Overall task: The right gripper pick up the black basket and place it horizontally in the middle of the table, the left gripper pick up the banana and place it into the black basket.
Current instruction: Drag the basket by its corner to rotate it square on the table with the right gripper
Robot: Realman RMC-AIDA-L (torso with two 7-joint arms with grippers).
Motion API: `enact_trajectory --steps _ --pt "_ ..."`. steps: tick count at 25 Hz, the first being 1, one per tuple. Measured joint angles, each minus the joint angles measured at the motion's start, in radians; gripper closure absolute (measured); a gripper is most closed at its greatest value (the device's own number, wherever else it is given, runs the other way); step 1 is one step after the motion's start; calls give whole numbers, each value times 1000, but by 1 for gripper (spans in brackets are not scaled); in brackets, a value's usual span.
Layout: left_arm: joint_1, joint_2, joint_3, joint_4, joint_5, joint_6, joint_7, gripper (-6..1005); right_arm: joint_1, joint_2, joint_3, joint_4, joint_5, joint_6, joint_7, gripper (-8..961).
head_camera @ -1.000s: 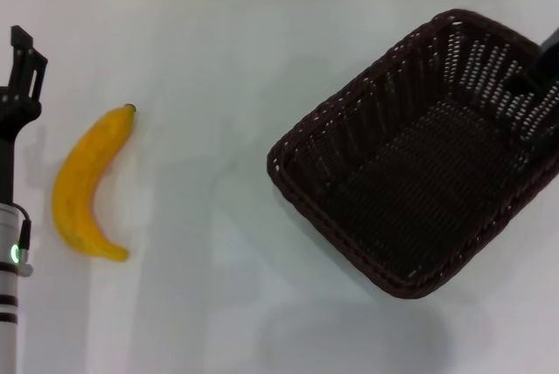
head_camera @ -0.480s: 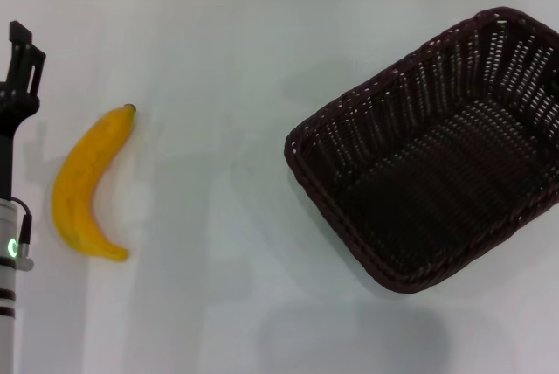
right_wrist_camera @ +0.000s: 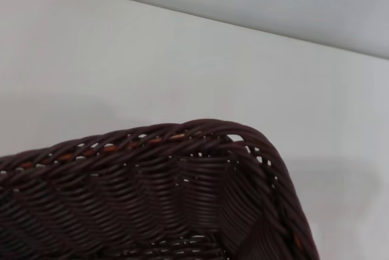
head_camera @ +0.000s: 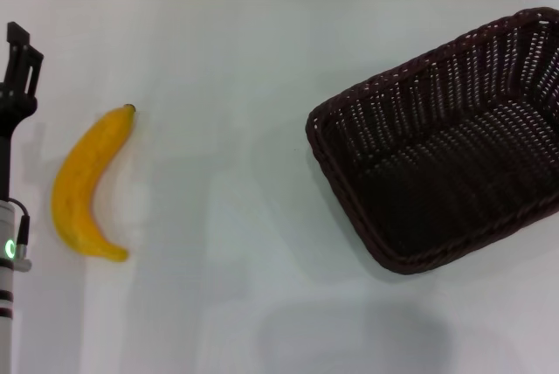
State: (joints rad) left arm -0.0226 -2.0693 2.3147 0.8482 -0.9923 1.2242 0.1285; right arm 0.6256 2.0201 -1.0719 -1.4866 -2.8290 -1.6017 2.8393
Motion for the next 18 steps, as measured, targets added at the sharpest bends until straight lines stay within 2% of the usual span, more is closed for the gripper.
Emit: enact_trajectory --steps 10,18 --pt "-3 4 -17 -12 7 0 -50 122 -50 2 94 35 202 33 1 781" --pt "-1 6 -23 -13 21 0 -50 122 -126 8 78 86 358 126 1 800"
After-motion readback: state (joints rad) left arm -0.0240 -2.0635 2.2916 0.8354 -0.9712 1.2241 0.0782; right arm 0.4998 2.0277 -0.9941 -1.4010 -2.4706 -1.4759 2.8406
